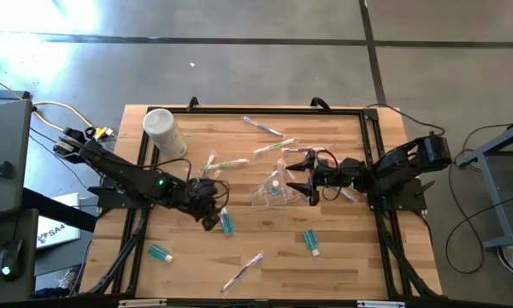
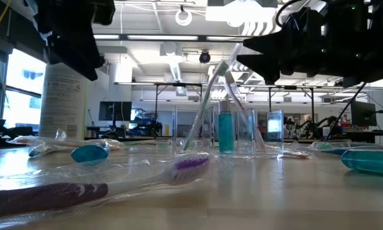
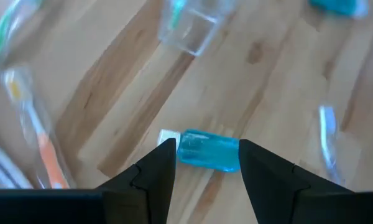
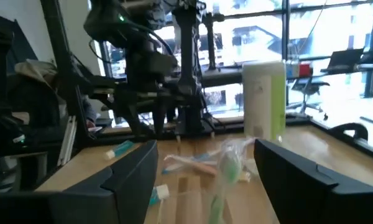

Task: Pick & Place toothbrushing station
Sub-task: Put the blue mouthwash into the transparent organizer

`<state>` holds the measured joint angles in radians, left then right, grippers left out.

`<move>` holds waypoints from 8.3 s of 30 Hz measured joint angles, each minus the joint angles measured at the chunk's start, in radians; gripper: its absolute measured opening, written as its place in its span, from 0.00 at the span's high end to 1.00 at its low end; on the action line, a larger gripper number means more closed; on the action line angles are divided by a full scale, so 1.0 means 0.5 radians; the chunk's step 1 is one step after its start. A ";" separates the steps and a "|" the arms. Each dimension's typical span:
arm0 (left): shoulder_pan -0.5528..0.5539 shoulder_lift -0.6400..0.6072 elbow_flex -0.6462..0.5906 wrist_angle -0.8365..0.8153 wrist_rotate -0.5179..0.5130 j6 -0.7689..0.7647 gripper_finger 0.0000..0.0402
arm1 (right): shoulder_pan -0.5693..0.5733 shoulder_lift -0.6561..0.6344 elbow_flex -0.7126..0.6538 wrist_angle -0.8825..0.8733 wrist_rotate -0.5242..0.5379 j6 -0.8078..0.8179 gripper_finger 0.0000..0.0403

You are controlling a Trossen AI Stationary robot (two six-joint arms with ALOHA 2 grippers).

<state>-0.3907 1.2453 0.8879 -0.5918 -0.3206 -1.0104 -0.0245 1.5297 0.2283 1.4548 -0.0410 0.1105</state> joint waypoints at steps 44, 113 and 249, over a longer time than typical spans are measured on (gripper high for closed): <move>0.362 0.706 0.000 0.158 0.674 -0.992 0.58 | 0.313 -0.354 -0.001 -0.343 0.233 -0.435 0.37; 0.258 0.859 0.776 -0.328 0.622 1.338 0.94 | 0.316 -0.352 -0.001 -0.439 0.235 -0.417 0.37; 0.192 1.014 0.976 2.318 0.336 2.749 0.89 | 0.787 -0.353 0.220 -0.062 0.442 -1.068 0.37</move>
<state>-0.2948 1.7523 1.3757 0.5672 -0.1527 0.3639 0.3691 1.3533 0.3383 1.4239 0.1802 -0.4233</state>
